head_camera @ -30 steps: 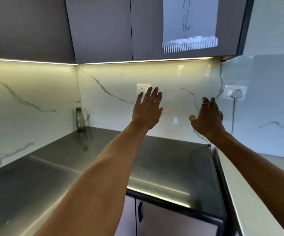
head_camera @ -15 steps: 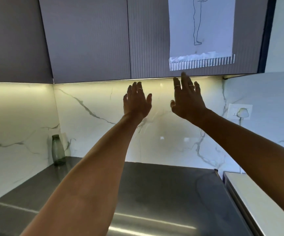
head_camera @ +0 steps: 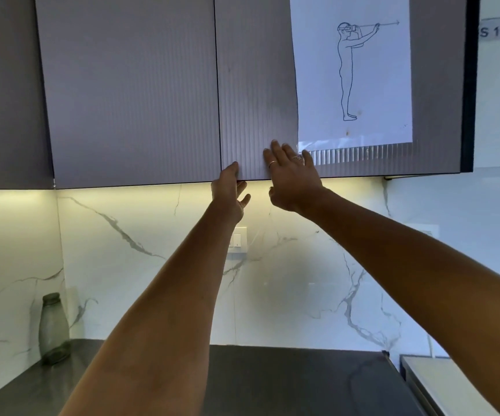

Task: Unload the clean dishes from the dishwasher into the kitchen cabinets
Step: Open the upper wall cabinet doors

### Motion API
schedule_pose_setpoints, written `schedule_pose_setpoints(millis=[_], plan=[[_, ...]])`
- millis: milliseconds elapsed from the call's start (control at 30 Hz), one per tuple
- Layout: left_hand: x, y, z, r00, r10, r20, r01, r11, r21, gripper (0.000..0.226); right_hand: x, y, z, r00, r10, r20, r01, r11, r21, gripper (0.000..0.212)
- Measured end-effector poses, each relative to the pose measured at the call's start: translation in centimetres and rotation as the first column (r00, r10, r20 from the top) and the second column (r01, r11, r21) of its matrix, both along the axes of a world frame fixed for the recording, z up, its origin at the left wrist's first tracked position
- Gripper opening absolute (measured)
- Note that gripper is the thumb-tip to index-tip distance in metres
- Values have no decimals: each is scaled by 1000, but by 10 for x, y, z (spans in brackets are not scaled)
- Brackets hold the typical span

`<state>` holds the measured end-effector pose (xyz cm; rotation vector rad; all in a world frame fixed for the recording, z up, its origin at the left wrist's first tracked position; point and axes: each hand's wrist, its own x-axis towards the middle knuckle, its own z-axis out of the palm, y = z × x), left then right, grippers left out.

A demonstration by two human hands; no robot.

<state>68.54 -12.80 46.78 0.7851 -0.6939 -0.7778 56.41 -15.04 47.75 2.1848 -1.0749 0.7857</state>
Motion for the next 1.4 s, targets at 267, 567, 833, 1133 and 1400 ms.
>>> schedule_pose_setpoints(millis=[267,567,833,1133,1400], plan=[[-1,-11,0,974,-52,-221,30,994,-102,46,10,-8,-5,1000,-14,-5,14,999,44,85],[-2,9,-2,975,-27,-219,10,997,-80,46,1,12,-6,1000,14,12,-15,998,55,84],[-23,48,-8,973,-36,-229,9,993,-119,45,-18,48,-8,997,65,44,-68,996,65,73],[-83,121,-12,952,70,-298,-112,985,-128,30,-56,118,-1,963,197,184,-211,976,60,66],[-173,189,-12,939,178,-295,-222,967,-122,38,-119,203,20,911,312,270,-332,943,34,72]])
